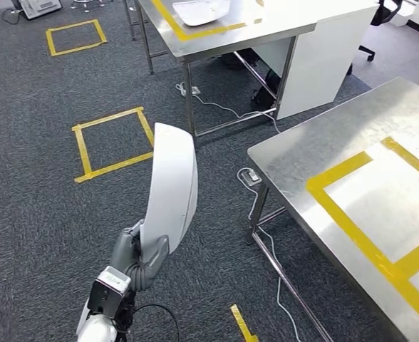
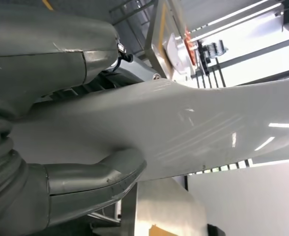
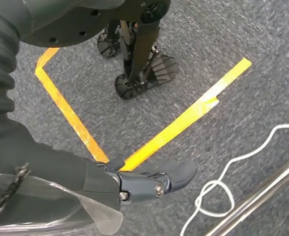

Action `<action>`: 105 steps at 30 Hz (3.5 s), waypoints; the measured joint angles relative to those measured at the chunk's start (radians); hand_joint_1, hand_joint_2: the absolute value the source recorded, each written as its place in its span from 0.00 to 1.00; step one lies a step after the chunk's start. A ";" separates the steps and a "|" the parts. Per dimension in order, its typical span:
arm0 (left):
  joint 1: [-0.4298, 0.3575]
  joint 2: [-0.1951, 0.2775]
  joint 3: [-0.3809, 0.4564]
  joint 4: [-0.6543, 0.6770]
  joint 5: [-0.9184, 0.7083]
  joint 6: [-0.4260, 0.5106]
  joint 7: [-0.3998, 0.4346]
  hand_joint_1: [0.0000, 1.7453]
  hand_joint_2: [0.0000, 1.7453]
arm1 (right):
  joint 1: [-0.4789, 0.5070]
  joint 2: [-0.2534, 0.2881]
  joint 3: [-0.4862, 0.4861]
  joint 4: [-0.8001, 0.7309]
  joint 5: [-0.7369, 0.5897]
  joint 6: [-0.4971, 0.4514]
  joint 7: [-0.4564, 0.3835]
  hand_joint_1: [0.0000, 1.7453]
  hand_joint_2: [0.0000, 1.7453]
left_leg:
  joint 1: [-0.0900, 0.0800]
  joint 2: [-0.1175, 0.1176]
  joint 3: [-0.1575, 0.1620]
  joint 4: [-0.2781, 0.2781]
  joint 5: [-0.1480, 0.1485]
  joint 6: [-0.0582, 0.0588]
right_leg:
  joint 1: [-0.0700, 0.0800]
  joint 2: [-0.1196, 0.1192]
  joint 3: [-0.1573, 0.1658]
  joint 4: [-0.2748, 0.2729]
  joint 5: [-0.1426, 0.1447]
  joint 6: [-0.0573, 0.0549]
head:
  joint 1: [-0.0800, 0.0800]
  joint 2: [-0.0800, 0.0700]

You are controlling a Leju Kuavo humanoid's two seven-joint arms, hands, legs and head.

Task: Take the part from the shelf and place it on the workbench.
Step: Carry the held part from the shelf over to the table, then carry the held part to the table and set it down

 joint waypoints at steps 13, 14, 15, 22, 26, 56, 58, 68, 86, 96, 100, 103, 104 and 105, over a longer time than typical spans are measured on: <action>-0.003 -0.002 0.008 0.014 -0.009 -0.001 -0.002 1.00 1.00 | -0.002 -0.001 -0.004 0.000 0.007 0.000 -0.003 0.00 1.00 | -0.012 0.124 0.003 0.013 -0.015 -0.028 | 0.001 -0.110 0.054 -0.043 0.005 -0.017 | 0.003 0.000; -0.004 -0.002 0.008 0.014 -0.009 -0.001 -0.002 1.00 1.00 | -0.001 -0.001 -0.004 0.000 0.007 0.000 -0.004 0.00 1.00 | -0.010 0.115 0.001 0.023 -0.026 -0.033 | -0.001 -0.103 0.053 -0.043 0.006 -0.023 | 0.001 0.000; -0.004 -0.002 0.008 0.014 -0.009 0.000 -0.002 1.00 1.00 | -0.001 -0.001 -0.005 0.000 0.007 0.000 -0.004 0.00 1.00 | -0.008 0.099 -0.009 0.051 -0.048 -0.038 | -0.003 -0.095 0.053 -0.044 0.008 -0.029 | -0.001 0.000; 0.000 0.003 0.009 0.021 -0.009 0.002 -0.003 1.00 1.00 | -0.001 -0.001 -0.005 0.000 0.009 0.000 -0.005 0.00 1.00 | -0.004 0.034 -0.088 0.228 -0.091 -0.033 | 0.001 -0.021 0.049 -0.043 0.015 -0.040 | -0.005 0.000; -0.001 0.003 0.010 0.021 -0.010 0.004 -0.003 1.00 1.00 | -0.004 0.001 -0.005 0.000 0.010 0.000 -0.006 0.00 1.00 | -0.007 -0.032 -0.005 0.029 -0.014 -0.008 | -0.002 0.018 0.038 -0.040 0.022 -0.025 | -0.006 0.000; -0.196 -0.001 0.055 0.149 -0.233 0.031 0.105 1.00 1.00 | -0.023 -0.019 0.002 0.043 0.085 0.003 -0.041 0.00 1.00 | -0.005 -0.025 -0.016 0.050 -0.013 -0.011 | -0.001 0.012 0.036 -0.037 0.022 -0.024 | -0.006 0.000; -0.227 -0.002 0.058 0.177 -0.271 0.038 0.128 1.00 1.00 | -0.027 -0.027 0.006 0.063 0.091 -0.004 -0.045 0.00 1.00 | -0.007 -0.024 -0.014 0.031 -0.015 -0.008 | -0.004 0.028 0.025 -0.038 0.029 -0.010 | -0.007 0.000; -0.320 -0.004 0.066 0.297 -0.391 0.062 0.196 1.00 1.00 | -0.035 -0.065 0.029 0.127 0.105 -0.015 -0.049 0.00 1.00 | -0.005 0.090 -0.014 0.014 -0.003 0.005 | -0.003 -0.089 -0.071 0.153 -0.037 0.016 | 0.005 0.000; -0.445 0.000 0.076 0.469 -0.710 0.103 0.387 1.00 1.00 | -0.060 -0.083 0.078 0.177 0.128 -0.018 -0.032 0.00 1.00 | -0.010 -0.025 -0.051 0.076 0.003 -0.005 | 0.006 0.008 0.025 -0.035 0.027 -0.031 | 0.004 0.000; -0.514 -0.018 0.074 0.575 -0.848 0.087 0.483 1.00 1.00 | -0.074 -0.093 0.111 0.194 0.128 0.001 -0.027 0.00 1.00 | -0.005 0.046 -0.034 0.012 0.015 0.013 | -0.002 -0.071 -0.134 0.233 -0.085 0.020 | 0.008 0.000; -0.540 -0.020 0.078 0.623 -0.921 0.083 0.549 1.00 1.00 | -0.068 -0.098 0.123 0.198 0.128 0.029 -0.035 0.00 1.00 | -0.006 0.061 -0.035 0.019 0.009 0.002 | -0.012 -0.085 -0.021 0.044 0.005 0.026 | 0.009 0.000; -0.570 -0.018 0.087 0.658 -0.967 0.079 0.591 1.00 1.00 | -0.067 -0.099 0.133 0.203 0.127 0.044 -0.045 0.00 1.00 | -0.012 0.061 -0.040 0.030 0.004 -0.006 | -0.010 -0.088 0.033 -0.043 0.020 0.014 | 0.008 0.000; -0.575 -0.018 0.090 0.667 -0.974 0.079 0.595 1.00 1.00 | -0.066 -0.099 0.135 0.205 0.126 0.046 -0.047 0.00 1.00 | -0.012 0.060 -0.040 0.031 0.005 -0.001 | -0.011 -0.087 0.031 -0.043 0.022 0.011 | 0.007 0.000; -0.580 -0.017 0.093 0.677 -0.982 0.079 0.598 1.00 1.00 | -0.064 -0.099 0.137 0.207 0.125 0.049 -0.049 0.00 1.00 | -0.012 0.060 -0.040 0.031 0.006 0.005 | -0.010 -0.086 0.031 -0.043 0.023 0.010 | 0.007 0.000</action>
